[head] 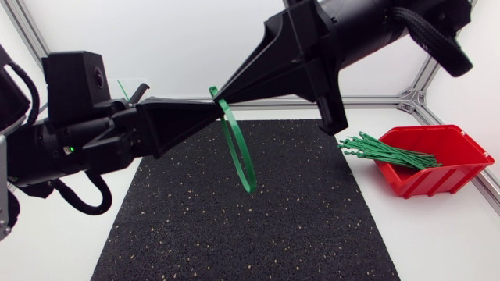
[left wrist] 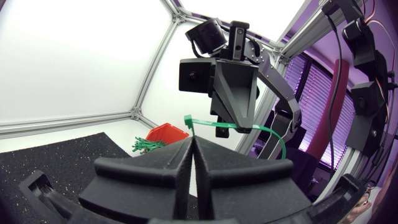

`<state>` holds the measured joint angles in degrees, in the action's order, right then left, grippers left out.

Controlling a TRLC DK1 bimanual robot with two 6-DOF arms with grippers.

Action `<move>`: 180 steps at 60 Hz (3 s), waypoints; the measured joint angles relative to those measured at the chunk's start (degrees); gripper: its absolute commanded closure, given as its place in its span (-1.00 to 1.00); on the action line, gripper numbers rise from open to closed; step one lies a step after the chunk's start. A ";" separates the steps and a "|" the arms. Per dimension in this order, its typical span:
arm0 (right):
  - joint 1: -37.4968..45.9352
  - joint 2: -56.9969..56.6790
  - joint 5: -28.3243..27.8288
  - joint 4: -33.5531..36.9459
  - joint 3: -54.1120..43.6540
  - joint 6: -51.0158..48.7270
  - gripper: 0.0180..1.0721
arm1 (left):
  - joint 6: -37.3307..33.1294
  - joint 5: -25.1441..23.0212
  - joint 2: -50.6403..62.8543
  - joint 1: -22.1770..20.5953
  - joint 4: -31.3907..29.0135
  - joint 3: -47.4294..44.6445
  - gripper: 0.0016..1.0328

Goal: Take a green cable tie from the red box, thread the tail through the head to close it, then place it in the transparent bin on the left.

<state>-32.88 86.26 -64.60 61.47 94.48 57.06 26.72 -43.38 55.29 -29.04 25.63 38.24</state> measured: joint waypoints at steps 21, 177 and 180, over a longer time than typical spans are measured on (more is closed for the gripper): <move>0.00 0.24 -0.81 0.02 0.00 0.22 0.89 | -2.75 2.80 -1.05 -1.68 -0.13 0.00 0.94; 5.44 10.71 3.37 4.15 7.67 -12.04 0.21 | -30.97 -10.84 5.01 5.79 -1.09 -0.59 0.93; 5.22 10.71 3.34 4.15 7.67 -13.11 0.21 | -31.78 -10.84 5.38 5.77 -1.11 -0.59 0.93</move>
<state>-27.66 96.97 -61.25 65.63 102.15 43.94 -5.06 -54.22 60.66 -23.27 24.51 37.65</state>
